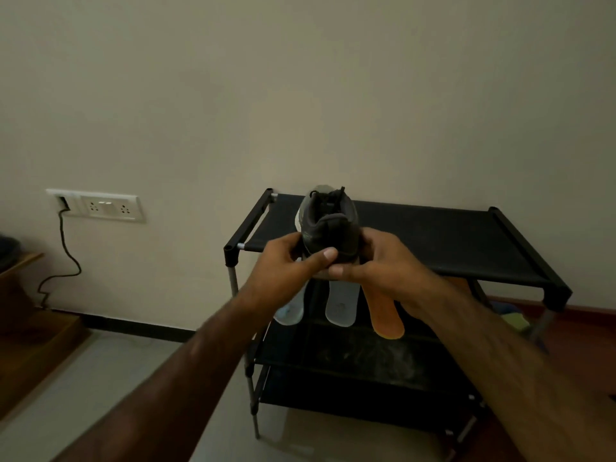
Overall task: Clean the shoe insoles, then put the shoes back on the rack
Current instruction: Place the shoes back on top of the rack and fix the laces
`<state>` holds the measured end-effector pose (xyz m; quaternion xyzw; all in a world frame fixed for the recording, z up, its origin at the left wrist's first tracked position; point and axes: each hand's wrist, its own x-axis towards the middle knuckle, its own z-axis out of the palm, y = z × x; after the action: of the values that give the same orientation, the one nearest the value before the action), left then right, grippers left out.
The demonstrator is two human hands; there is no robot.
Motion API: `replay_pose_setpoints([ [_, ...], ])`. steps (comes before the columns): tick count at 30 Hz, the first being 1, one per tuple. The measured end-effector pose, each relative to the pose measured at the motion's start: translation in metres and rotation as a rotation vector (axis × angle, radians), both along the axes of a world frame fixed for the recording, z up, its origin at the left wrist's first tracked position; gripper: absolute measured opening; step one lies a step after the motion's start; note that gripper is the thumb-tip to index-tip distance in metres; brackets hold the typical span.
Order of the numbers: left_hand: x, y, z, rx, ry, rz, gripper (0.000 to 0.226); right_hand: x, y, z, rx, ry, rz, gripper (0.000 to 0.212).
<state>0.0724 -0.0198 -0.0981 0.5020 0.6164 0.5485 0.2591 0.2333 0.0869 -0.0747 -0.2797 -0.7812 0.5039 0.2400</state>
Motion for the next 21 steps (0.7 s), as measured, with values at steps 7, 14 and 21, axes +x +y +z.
replay_pose_setpoints([
  [7, -0.057, -0.006, 0.017, -0.004, -0.004, 0.024, 0.030, -0.069, -0.007, -0.003, 0.040, 0.018, -0.050, 0.060],
  [14, -0.097, 0.010, 0.018, -0.122, 0.043, 0.077, 0.026, -0.122, -0.003, -0.018, 0.019, -0.016, -0.146, 0.053],
  [21, -0.103, 0.019, 0.011, -0.100, 0.004, 0.096, 0.030, -0.140, 0.003, -0.026, 0.083, -0.052, -0.209, 0.044],
])
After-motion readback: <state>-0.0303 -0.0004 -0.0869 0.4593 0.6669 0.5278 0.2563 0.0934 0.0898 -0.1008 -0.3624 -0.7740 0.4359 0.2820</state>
